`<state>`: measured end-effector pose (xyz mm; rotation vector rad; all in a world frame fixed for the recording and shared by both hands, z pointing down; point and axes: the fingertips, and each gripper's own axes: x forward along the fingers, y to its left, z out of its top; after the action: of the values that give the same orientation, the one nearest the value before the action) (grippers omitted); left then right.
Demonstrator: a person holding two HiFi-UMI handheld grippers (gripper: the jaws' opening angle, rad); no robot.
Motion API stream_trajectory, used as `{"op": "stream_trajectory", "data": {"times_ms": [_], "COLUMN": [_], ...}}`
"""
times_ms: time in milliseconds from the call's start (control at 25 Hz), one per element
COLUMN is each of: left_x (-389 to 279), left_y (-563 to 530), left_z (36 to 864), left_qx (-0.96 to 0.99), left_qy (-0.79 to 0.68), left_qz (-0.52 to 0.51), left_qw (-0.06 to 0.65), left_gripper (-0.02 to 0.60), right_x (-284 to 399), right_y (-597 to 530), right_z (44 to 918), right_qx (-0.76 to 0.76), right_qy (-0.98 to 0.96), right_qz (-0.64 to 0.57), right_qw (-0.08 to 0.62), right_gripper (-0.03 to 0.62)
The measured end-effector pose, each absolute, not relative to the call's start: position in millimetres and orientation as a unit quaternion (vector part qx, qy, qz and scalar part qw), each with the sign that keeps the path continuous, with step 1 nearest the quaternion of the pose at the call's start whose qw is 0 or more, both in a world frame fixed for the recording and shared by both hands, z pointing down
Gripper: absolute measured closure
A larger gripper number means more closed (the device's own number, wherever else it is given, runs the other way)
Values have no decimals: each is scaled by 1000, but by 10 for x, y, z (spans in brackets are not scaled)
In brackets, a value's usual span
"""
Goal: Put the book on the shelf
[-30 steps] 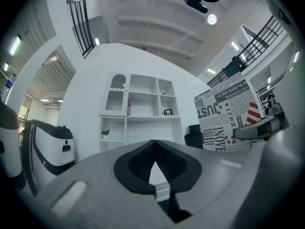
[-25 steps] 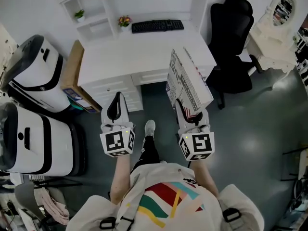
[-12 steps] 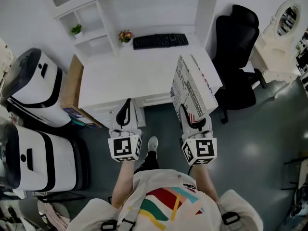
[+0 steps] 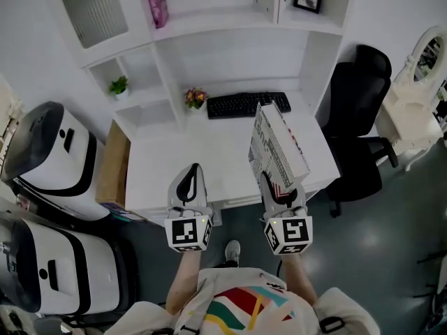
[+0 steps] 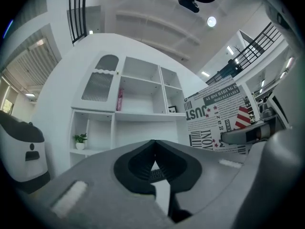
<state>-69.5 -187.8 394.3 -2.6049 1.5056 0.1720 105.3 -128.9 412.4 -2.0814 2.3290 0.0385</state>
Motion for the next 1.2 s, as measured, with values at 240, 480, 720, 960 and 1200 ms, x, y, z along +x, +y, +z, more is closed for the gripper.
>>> {"op": "stream_trajectory", "data": {"times_ms": [240,480,720,960,1200], "left_x": [-669,-723,-690,-672,-518], "left_y": [-2457,-2681,-2850,-2922,-2994], "left_z": [3863,3891,3917,3774,3760], "left_qx": [-871,-866,-861,-850,-854], "left_qy": [482,492,502,518,513], "left_qz": [58,61,65,69,66], "left_qw": [75,61,55,65,61], "left_gripper": [581,581,582,583,583], "right_x": [978,936,939,963,1059], "right_y": [-1861,-2115,-2333,-2470,-2602], "right_z": [4061,4154,4167,4067,4027], "right_qx": [-672,-668,-657,-644,-640], "right_qy": [740,744,754,765,768], "right_qz": [21,5,-3,10,14], "right_qw": [15,5,2,5,7], "right_gripper": [437,437,437,437,438]}}
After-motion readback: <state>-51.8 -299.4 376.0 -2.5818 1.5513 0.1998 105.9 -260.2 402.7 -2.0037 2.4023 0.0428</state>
